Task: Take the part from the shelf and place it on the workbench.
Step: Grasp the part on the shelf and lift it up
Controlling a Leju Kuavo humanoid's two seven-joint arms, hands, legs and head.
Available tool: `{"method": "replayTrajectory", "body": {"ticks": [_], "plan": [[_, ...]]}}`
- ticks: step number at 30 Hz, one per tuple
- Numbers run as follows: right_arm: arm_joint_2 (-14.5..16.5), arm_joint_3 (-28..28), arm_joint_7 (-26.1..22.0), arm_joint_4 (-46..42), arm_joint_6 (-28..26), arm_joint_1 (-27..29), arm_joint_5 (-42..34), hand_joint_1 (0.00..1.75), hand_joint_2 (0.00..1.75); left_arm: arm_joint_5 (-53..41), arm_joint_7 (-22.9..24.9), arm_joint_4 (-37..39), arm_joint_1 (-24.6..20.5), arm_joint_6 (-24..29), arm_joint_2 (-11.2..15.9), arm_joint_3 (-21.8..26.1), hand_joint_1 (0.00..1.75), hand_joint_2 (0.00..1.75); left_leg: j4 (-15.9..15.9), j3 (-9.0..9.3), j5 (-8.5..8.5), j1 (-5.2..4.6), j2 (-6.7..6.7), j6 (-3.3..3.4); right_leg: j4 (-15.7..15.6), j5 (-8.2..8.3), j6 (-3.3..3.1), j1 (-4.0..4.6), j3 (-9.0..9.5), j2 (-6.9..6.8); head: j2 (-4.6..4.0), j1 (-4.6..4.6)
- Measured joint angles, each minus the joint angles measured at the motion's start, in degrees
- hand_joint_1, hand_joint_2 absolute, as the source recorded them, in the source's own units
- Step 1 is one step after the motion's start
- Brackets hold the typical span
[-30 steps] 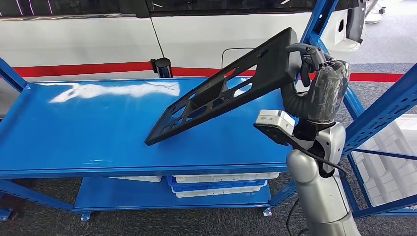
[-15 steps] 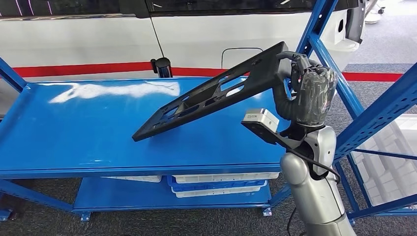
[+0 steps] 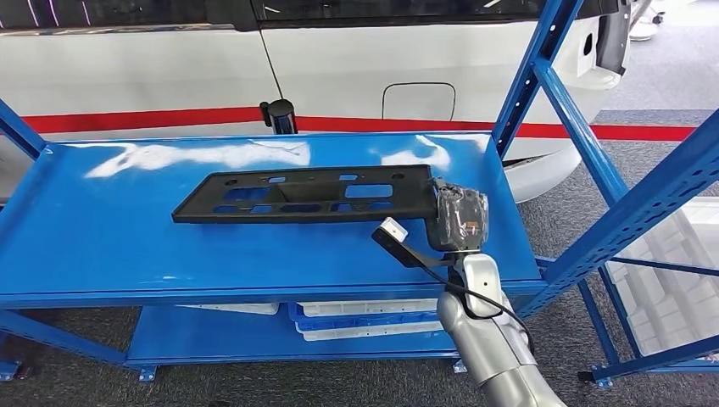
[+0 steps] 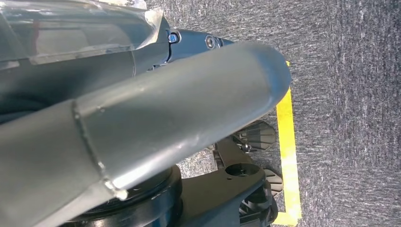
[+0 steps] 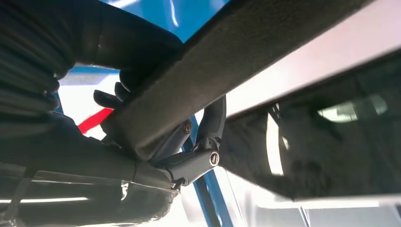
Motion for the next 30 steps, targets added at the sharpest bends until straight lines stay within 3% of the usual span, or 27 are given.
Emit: {"method": "replayTrajectory", "body": {"ticks": [26, 27, 30], "plan": [[2.3, -0.9, 1.9, 15.2, 0.7, -1.7, 7.6, 1.75, 1.75, -1.7, 0.8, 0.0, -0.1, 0.0, 0.1, 0.4, 0.00, 0.00, 0.0, 0.85, -0.34, 0.00, 0.30, -0.16, 0.0, -0.16, -0.17, 0.02, 0.72, 0.24, 0.00, 0.01], [2.4, -0.7, 2.0, 15.8, 0.8, -1.8, 8.0, 1.60, 1.75, -1.7, 0.7, 0.0, -0.1, 0.0, 0.1, 0.4, 0.00, 0.00, 0.0, 0.96, -0.38, 0.01, 0.33, -0.20, 0.0, -0.17, -0.18, 0.03, 0.83, 0.29, 0.00, 0.01], [2.7, -0.3, 2.0, 17.3, 1.1, -2.3, 8.6, 0.30, 1.75, -1.7, 0.7, 0.0, -0.1, 0.1, 0.2, 0.5, 0.00, 0.00, -0.1, 1.33, -0.53, 0.03, 0.48, -0.22, 0.0, -0.22, -0.24, 0.05, 1.19, 0.47, 0.00, 0.01]]}}
